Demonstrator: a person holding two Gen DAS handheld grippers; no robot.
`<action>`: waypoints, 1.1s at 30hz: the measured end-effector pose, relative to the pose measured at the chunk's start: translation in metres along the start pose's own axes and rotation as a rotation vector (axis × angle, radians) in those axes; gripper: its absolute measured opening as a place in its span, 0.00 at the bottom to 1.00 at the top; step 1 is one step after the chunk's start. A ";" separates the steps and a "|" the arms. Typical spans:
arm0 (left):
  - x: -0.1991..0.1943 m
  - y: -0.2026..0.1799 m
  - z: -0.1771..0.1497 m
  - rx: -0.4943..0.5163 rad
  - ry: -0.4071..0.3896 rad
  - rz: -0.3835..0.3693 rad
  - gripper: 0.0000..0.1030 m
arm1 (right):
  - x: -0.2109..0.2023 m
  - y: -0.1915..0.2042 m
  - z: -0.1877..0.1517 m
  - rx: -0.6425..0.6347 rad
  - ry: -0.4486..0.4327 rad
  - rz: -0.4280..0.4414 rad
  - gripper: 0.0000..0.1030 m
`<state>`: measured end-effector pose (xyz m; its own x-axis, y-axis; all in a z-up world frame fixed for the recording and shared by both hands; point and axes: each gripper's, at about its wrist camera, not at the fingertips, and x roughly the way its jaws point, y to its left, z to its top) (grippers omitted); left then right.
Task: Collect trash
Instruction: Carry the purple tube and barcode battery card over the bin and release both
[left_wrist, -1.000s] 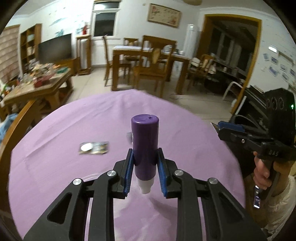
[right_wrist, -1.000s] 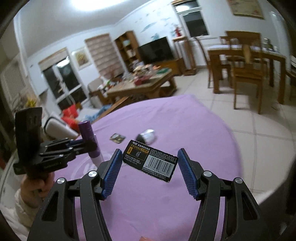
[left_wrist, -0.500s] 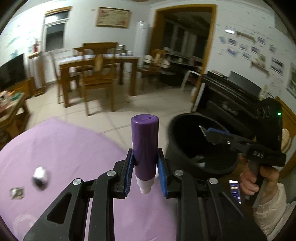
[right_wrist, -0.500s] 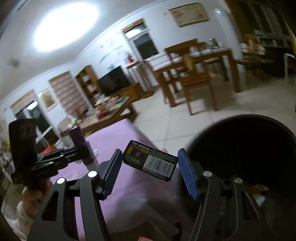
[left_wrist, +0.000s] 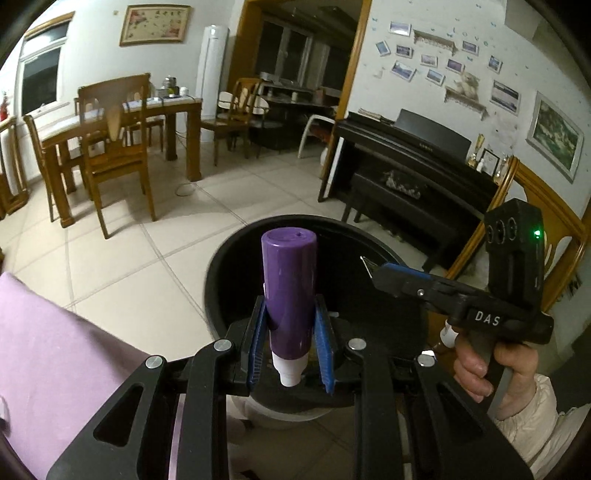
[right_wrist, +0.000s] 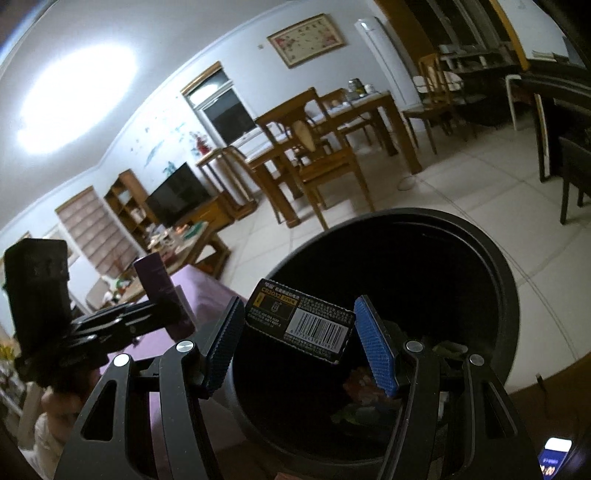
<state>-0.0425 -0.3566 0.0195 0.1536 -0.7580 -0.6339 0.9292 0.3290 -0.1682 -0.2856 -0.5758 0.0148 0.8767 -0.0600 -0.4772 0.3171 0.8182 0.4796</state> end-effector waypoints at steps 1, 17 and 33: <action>0.004 -0.002 0.002 0.003 0.008 -0.005 0.24 | -0.001 -0.003 -0.002 0.007 -0.001 -0.001 0.60; 0.032 -0.027 0.004 0.074 0.059 0.009 0.26 | 0.022 -0.019 -0.002 0.059 -0.003 -0.022 0.60; -0.012 -0.028 -0.004 0.127 -0.029 0.121 0.79 | 0.037 0.027 -0.005 0.034 0.012 0.003 0.77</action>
<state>-0.0719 -0.3545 0.0290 0.2751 -0.7339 -0.6211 0.9380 0.3466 0.0059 -0.2462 -0.5529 0.0060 0.8736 -0.0506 -0.4840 0.3264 0.7986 0.5057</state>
